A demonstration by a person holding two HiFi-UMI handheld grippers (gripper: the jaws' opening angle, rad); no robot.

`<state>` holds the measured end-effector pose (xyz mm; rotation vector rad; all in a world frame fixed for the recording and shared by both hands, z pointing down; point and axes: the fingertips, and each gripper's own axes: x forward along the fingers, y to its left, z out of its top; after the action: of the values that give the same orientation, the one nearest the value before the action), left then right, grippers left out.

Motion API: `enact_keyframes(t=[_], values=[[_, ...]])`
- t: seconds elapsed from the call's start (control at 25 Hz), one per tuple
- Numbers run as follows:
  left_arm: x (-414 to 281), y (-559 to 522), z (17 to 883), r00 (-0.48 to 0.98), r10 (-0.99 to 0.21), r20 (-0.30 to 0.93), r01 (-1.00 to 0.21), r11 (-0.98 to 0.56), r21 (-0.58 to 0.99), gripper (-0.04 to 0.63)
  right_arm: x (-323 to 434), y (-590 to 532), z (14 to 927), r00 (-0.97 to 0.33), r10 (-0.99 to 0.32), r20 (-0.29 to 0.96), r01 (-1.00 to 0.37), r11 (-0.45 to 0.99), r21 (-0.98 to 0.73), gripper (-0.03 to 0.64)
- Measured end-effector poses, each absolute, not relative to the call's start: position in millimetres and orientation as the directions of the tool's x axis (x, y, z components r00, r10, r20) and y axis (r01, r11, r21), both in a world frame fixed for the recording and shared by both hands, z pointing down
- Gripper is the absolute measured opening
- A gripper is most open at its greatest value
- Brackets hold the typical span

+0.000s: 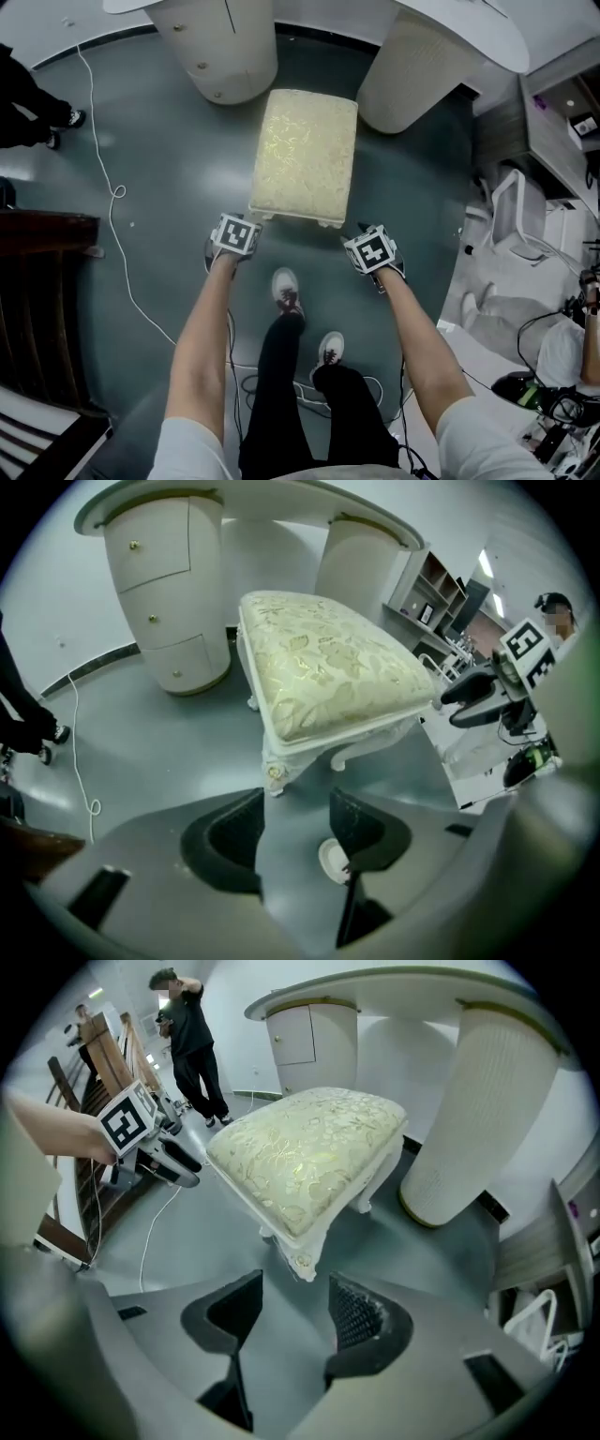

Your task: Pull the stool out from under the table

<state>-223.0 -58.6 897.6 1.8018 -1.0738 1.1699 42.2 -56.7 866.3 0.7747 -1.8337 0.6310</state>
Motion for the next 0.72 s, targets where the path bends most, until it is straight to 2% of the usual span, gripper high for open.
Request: enact_keyframes(t=[0.08, 0.16, 0.24, 0.32, 0.44, 0.72], values=[[-231, -53, 876, 0.224, -0.266, 0.938, -0.922, -0.370, 0.116, 0.204, 56, -55, 845, -0.262, -0.246, 0.933, -0.772, 0.633, -0.050, 0.227], [-232, -50, 852, 0.236, -0.274, 0.932, -0.929, -0.346, 0.134, 0.148, 65, -58, 819, -0.251, -0.279, 0.927, -0.799, 0.600, -0.037, 0.225], [-231, -49, 819, 0.234, -0.303, 0.924, -0.933, -0.337, 0.126, 0.070, 68, -59, 788, -0.262, -0.314, 0.913, -0.810, 0.586, -0.031, 0.160], [-225, -50, 778, 0.243, -0.355, 0.903, -0.937, -0.328, 0.123, 0.033, 69, -59, 748, -0.284, -0.352, 0.892, -0.811, 0.584, -0.027, 0.076], [-201, -55, 703, 0.306, -0.463, 0.832, -0.931, -0.328, 0.160, 0.020, 74, -57, 680, -0.327, -0.419, 0.847, -0.810, 0.586, -0.023, 0.023], [-161, -45, 535, 0.380, -0.669, 0.638, -0.915, -0.371, 0.157, 0.018, 87, -46, 507, -0.391, -0.588, 0.708, -0.783, 0.617, 0.079, 0.015]])
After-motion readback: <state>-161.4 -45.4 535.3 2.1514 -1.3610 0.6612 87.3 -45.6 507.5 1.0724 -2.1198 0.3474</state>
